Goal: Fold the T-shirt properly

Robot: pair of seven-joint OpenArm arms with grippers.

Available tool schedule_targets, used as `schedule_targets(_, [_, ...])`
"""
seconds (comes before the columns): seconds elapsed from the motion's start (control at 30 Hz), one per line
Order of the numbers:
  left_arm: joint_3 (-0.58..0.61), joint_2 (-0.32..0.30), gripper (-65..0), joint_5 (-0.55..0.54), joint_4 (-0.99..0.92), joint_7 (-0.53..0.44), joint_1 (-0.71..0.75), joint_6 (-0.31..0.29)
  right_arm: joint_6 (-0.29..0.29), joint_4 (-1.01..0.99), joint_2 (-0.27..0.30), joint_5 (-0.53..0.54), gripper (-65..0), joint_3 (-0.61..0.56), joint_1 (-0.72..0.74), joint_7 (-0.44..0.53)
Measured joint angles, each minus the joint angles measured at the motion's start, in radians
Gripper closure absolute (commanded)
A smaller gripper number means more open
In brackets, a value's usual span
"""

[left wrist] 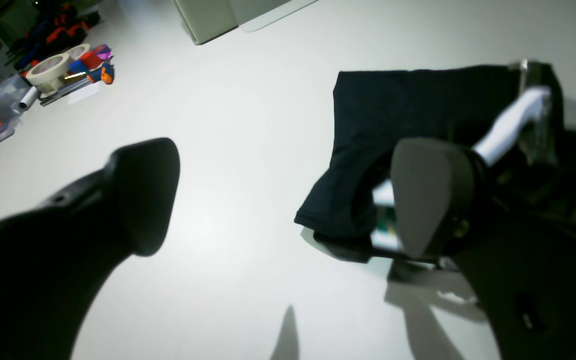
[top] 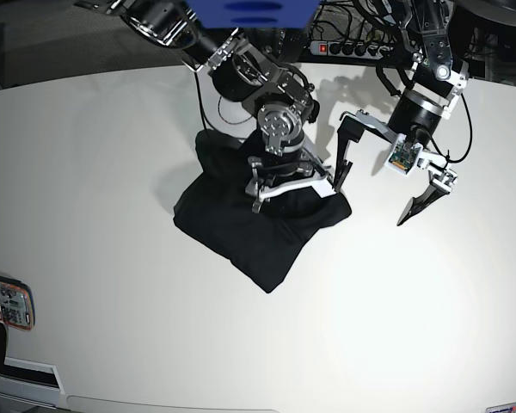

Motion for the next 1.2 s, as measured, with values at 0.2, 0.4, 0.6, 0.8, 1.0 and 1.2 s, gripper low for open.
schedule_targets(0.2, [0.000,0.000,-64.7,0.000,0.000,0.000,-0.002,0.000,0.045,0.046,0.000,0.029,-50.7,0.001,-0.002,0.010])
schedule_targets(0.4, [0.000,0.000,-64.7,-0.013,0.000,-0.005,-0.002,0.001,0.075,0.088,0.009,0.063,-51.2,0.001,-0.009,0.100])
schedule_targets(0.6, [0.000,0.000,-64.7,-0.016,0.005,-0.011,-0.008,0.002,0.074,0.122,0.059,0.196,-51.2,-0.024,-0.037,0.243])
schedule_targets(0.8, [0.000,0.000,-64.7,-0.032,0.005,-0.019,-0.008,0.000,0.076,0.194,0.098,0.387,-51.2,-0.100,-0.036,0.225])
schedule_targets(1.0, [0.008,0.006,-64.7,-0.029,0.004,-0.021,0.003,-0.031,0.090,0.246,0.166,0.471,-51.2,-0.115,-0.033,0.248])
schedule_targets(1.2, [0.009,0.005,-64.7,-0.063,0.005,-0.055,0.007,-0.030,0.098,0.323,0.175,0.550,-51.2,-0.101,-0.040,0.228])
